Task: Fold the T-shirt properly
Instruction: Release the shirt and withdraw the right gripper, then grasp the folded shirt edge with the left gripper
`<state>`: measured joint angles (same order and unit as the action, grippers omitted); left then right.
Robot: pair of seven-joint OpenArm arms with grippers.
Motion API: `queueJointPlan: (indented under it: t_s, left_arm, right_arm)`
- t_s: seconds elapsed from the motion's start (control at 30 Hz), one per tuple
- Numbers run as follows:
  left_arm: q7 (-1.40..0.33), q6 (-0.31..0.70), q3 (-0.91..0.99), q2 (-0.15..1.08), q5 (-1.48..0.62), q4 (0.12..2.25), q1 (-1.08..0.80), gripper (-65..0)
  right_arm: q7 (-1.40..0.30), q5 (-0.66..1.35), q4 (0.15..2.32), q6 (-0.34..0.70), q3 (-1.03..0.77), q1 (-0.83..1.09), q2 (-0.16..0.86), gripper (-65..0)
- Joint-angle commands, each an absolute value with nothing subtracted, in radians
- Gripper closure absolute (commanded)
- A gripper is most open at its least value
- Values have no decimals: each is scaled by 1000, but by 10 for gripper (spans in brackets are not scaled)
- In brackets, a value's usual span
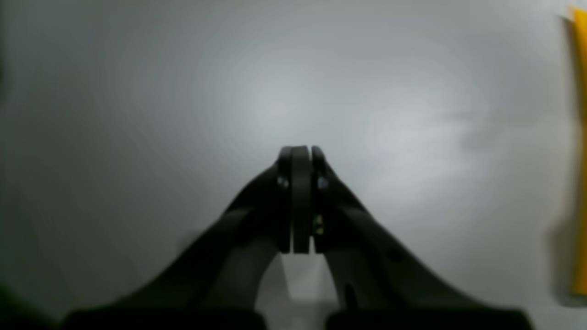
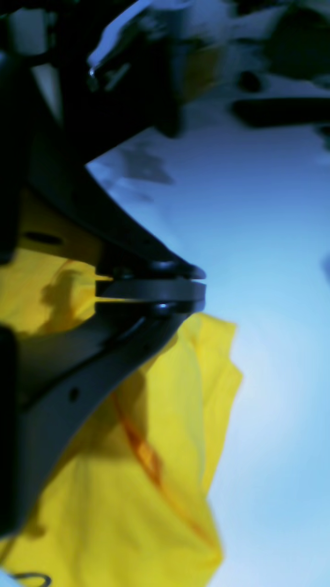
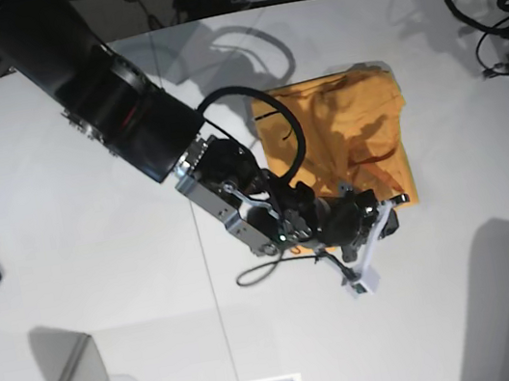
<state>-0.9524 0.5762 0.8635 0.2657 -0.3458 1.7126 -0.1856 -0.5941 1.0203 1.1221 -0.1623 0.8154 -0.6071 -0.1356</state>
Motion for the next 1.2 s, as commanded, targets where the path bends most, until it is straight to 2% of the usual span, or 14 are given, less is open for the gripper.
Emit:
queueJointPlan:
  t_s: [0.0, 0.1, 0.2, 0.3, 0.4, 0.47, 0.53, 0.57, 0.6, 0.73, 0.87, 1.17]
  left_arm:
    - [-929, 581, 837, 275, -357, 1762, -179, 0]
    - [-934, 581, 783, 213, -357, 1879, -179, 0]
    - [-1027, 581, 713, 133, -357, 1969, -171, 0]
    - [-1112, 581, 679, 71, -357, 1972, -148, 0]
    - [-1116, 581, 694, -8, -357, 1980, -147, -16]
    - [-1116, 581, 697, -42, -357, 1979, -148, -202]
    - [-1115, 581, 694, -70, -361, 1977, -148, -351]
    - [-1113, 581, 696, -82, -389, 1975, -148, -397]
    - [-1113, 581, 696, -90, -432, 1974, -148, -413]
    - [-1113, 556, 696, -93, -598, 1972, -137, -367]
    - [-1112, 410, 687, -104, -654, 1954, -107, -309]
    - [-1112, 407, 696, -142, -661, 1788, -51, -306]
  right_arm:
    - [-598, 1027, 1162, -166, 812, -657, -142, 0]
    - [-661, 1027, 1260, -239, 786, -654, -79, 0]
    - [-679, 1027, 1395, -306, 743, -621, 16, 0]
    - [-697, 1030, 1498, -312, 682, -578, 105, 0]
    - [-743, 1030, 1560, -312, 587, -524, 182, 0]
    - [-773, 1030, 1589, -312, 538, -489, 214, 0]
    - [-786, 1029, 1607, -312, 512, -464, 240, 0]
    - [-789, 1029, 1613, -312, 509, -453, 254, 0]
    - [-789, 1029, 1620, -312, 507, -441, 263, 0]
    - [-786, 1029, 1620, -312, 501, -404, 274, 0]
    - [-786, 1029, 1620, -312, 501, -380, 274, 0]
    - [-788, 1029, 1620, -312, 509, -374, 266, 0]
